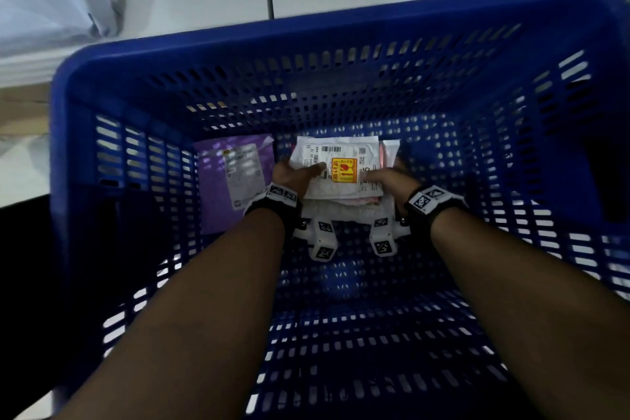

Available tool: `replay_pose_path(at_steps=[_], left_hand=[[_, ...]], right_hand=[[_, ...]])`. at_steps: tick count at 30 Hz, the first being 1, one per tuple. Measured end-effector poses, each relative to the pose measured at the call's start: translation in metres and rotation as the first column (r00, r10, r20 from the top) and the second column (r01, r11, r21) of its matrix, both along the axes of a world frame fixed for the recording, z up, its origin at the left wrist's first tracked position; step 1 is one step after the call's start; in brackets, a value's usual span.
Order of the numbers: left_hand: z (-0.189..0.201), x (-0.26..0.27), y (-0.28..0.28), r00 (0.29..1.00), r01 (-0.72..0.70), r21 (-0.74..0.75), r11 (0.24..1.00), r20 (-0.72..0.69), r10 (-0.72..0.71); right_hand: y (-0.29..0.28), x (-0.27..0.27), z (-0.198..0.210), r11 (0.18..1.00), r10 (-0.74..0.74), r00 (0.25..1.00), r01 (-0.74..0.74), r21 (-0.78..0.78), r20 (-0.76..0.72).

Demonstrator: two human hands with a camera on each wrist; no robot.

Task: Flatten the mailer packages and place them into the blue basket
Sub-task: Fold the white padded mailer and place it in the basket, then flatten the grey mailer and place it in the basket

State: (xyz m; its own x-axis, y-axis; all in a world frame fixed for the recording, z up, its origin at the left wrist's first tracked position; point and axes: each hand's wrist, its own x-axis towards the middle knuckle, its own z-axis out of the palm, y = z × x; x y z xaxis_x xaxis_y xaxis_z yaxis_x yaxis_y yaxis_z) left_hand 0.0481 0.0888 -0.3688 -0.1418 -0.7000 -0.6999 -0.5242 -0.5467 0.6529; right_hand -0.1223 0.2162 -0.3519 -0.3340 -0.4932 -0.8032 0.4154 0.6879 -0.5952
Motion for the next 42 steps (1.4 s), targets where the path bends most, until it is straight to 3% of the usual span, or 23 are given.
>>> replay_pose_path(at_steps=[3,7,9,11,17,20,21,25,29,33,39,42], left_hand=[[0.003,0.004,-0.012,0.999,-0.040,-0.047,0.998,-0.019,0.040],[0.001,0.011,-0.020,0.997,-0.077,-0.130,0.988,-0.007,0.077],[0.004,0.013,-0.020,0.995,-0.087,-0.165,0.983,0.027,0.093],[0.014,0.012,-0.015,0.994,-0.033,-0.211,0.977,0.092,0.054],[0.020,0.010,-0.013,0.986,0.087,-0.398,0.913,0.167,-0.021],[0.030,0.004,-0.018,0.968,0.175,-0.457,0.872,0.242,-0.067],[0.036,0.002,-0.019,0.960,0.210,-0.477,0.853,0.266,-0.087],[0.060,-0.010,-0.031,0.923,0.360,-0.517,0.776,0.320,-0.215],[0.104,-0.027,-0.038,0.928,0.369,-0.576,0.729,0.266,-0.259],[0.158,-0.050,-0.038,0.918,0.395,-0.668,0.631,0.256,-0.303],[0.222,-0.067,-0.025,0.971,0.235,-0.828,0.510,0.175,-0.163],[0.245,-0.070,-0.025,0.982,0.185,-0.901,0.393,0.150,-0.118]], right_hand=[[-0.021,-0.008,-0.018,0.996,0.086,0.988,-0.081,0.039,-0.132],[-0.042,-0.018,-0.077,0.971,0.239,0.949,-0.229,0.073,-0.207],[-0.057,0.000,-0.028,0.967,0.255,0.936,-0.238,0.095,-0.242],[-0.064,0.010,-0.010,0.949,0.307,0.916,-0.274,0.155,-0.258],[-0.063,0.021,0.000,0.945,0.314,0.763,-0.190,0.267,-0.565],[-0.056,0.023,0.016,0.924,0.379,0.616,-0.206,0.322,-0.691],[-0.056,0.024,0.022,0.914,0.404,0.575,-0.231,0.332,-0.712],[-0.066,0.028,0.048,0.884,0.461,0.541,-0.355,0.306,-0.704],[-0.081,0.033,0.090,0.890,0.396,0.449,-0.402,0.215,-0.801],[-0.094,0.036,0.147,0.900,0.284,0.316,-0.413,0.138,-0.905],[-0.092,0.023,0.205,0.909,-0.064,0.123,-0.402,-0.109,-0.990],[-0.096,0.020,0.219,0.902,-0.110,-0.049,-0.423,-0.079,-0.993]])
